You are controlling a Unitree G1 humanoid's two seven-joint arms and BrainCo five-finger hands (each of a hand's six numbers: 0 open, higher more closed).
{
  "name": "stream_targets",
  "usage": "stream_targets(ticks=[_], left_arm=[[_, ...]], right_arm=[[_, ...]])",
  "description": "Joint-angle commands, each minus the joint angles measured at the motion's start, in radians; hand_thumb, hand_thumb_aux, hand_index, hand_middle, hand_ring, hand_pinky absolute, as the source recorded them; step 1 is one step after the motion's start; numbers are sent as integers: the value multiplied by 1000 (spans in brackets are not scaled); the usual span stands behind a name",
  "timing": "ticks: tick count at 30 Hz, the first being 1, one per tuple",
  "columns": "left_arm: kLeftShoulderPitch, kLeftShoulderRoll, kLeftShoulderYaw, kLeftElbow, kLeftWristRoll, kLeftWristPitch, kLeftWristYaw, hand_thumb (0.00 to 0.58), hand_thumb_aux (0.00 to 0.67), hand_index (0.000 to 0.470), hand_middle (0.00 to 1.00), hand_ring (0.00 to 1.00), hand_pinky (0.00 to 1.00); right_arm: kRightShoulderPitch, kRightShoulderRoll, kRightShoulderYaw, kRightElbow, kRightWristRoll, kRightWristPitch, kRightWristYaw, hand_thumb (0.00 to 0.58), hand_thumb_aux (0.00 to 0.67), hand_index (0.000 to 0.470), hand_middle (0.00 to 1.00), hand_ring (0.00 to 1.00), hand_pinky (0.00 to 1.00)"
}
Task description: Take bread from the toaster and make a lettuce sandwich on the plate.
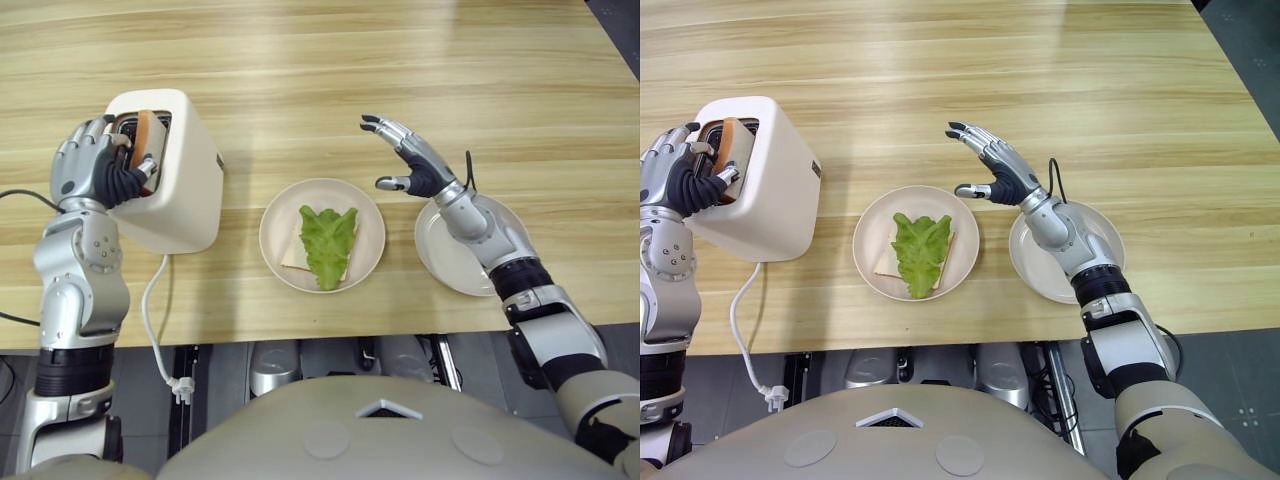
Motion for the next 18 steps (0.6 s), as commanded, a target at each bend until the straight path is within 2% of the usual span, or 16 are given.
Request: stream_targets(ticks=[1,7,9,10,11,12,18], left_arm=[[12,-10,-18,31,-24,1,-19,580,670,460,0,0,0],[-49,-21,54,-10,-38,0,76,580,670,460,0,0,0],[-71,-28,72,-20,-42,-6,116,580,670,460,27,27,27],[-80,-33,77,-23,-48,-10,130,580,670,460,114,114,114],[-88,-38,81,-26,-50,-16,145,580,670,460,890,890,890],[-92,-43,83,-27,-53,-22,154,580,670,460,1000,1000,1000],[-104,-69,107,-60,-75,-55,219,580,670,460,1000,1000,1000]], right_arm=[[9,8,-9,-5,8,11,-11,0,0,0,0,0,0],[10,13,-7,2,5,14,-27,0,0,0,0,0,0],[10,15,-7,3,4,14,-32,0,0,0,0,0,0],[10,16,-6,4,3,13,-35,0,0,0,0,0,0],[10,17,-5,4,1,13,-38,0,0,0,0,0,0],[10,18,-5,5,0,13,-39,0,0,0,0,0,0],[8,20,-4,11,-1,11,-46,0,0,0,0,0,0]])
